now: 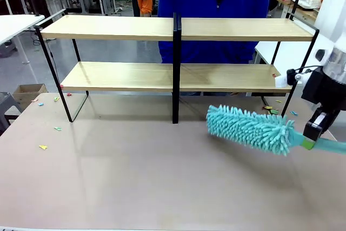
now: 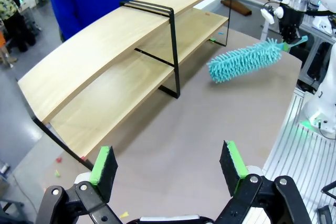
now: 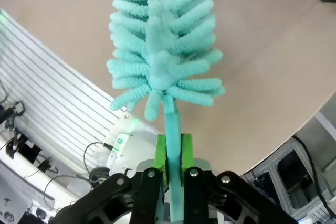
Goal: Clean the shelves.
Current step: Clean another randomly selected level of the Shelf with the Duster.
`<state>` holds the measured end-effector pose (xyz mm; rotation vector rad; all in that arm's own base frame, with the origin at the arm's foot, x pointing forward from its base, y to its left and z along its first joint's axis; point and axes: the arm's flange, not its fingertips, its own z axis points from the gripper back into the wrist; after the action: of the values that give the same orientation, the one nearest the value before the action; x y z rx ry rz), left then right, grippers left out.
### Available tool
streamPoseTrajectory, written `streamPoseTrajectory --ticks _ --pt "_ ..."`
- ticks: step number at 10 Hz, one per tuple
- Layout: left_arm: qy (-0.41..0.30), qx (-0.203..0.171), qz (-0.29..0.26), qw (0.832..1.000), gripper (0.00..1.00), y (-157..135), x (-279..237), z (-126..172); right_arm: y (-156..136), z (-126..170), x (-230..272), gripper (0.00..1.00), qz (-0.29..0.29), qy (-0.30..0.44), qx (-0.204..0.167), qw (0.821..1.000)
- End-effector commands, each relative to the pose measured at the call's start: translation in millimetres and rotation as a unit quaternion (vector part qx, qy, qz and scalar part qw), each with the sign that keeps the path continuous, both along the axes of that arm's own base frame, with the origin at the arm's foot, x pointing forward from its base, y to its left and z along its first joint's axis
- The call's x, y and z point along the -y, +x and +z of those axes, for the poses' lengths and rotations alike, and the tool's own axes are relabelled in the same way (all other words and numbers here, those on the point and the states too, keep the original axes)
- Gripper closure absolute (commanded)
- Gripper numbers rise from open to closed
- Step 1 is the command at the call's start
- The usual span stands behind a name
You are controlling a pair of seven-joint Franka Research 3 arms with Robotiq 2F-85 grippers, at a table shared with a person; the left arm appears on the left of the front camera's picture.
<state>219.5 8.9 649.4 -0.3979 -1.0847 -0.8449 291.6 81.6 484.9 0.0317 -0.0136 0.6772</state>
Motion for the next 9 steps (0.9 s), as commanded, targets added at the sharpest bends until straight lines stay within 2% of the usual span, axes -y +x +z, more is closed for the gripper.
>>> streamPoseTrajectory --ticks 1,2,4,6,8,9 --pt "-0.001 -0.001 0.000 1.000 0.00 1 0 0 12 -7 -18 0.88 -0.050 -0.077 0.062 0.994" --pt "-0.001 -0.001 0.000 1.000 0.00 1 0 0 29 -31 -32 0.88 -0.079 -0.094 0.079 0.989" --pt "-0.001 -0.001 0.000 1.000 0.00 1 0 0 43 -54 -42 0.88 -0.120 -0.093 0.116 0.982" --pt "-0.001 -0.001 0.000 1.000 0.00 1 0 0 48 -67 -45 0.88 -0.131 -0.127 0.103 0.978" --pt "-0.001 -0.001 0.000 1.000 0.00 1 0 0 59 -84 -44 0.88 -0.168 -0.175 0.131 0.961" --pt "-0.001 -0.001 0.000 1.000 0.00 1 0 0 68 -93 -41 0.88 -0.170 -0.169 0.130 0.962"
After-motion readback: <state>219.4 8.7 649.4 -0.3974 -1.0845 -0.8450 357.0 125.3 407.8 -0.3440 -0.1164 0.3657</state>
